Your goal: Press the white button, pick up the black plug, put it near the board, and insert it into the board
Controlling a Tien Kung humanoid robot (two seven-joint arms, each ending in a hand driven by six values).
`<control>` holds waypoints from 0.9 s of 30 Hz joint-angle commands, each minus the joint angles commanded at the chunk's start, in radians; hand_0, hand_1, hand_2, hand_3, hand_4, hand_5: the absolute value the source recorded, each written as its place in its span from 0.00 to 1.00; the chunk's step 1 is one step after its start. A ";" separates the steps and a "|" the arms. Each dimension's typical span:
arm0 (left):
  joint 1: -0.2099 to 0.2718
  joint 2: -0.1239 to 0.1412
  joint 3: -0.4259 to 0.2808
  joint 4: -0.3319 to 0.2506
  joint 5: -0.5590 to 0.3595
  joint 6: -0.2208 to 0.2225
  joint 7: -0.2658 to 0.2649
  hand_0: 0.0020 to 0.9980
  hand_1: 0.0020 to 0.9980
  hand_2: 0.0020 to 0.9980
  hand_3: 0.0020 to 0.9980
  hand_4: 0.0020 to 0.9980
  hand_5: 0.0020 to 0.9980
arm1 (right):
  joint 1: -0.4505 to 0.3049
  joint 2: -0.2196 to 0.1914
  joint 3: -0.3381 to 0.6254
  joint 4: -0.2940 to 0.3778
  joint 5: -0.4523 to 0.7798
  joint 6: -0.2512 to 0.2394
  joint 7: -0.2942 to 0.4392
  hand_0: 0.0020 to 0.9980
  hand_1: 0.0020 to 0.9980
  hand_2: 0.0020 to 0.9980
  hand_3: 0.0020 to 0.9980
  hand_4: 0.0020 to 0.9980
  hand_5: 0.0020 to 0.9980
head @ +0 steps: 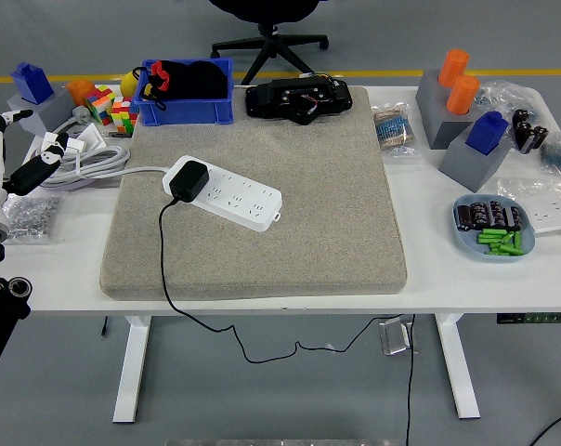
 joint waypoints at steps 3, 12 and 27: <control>-0.004 0.002 0.000 -0.001 -0.002 0.001 -0.001 0.94 0.92 0.86 0.79 0.79 0.55 | 0.001 -0.001 -0.002 0.000 0.000 0.001 -0.001 0.79 0.76 0.77 0.75 0.79 0.59; -0.008 0.004 0.010 0.001 -0.002 -0.001 0.002 0.94 0.92 0.86 0.78 0.79 0.55 | 0.000 -0.003 -0.005 0.000 0.001 0.005 -0.003 0.79 0.76 0.77 0.75 0.79 0.59; 0.000 0.002 0.010 0.001 -0.003 0.000 0.003 0.94 0.92 0.86 0.78 0.78 0.56 | 0.000 -0.001 -0.004 0.003 0.000 0.010 -0.008 0.79 0.76 0.77 0.75 0.79 0.59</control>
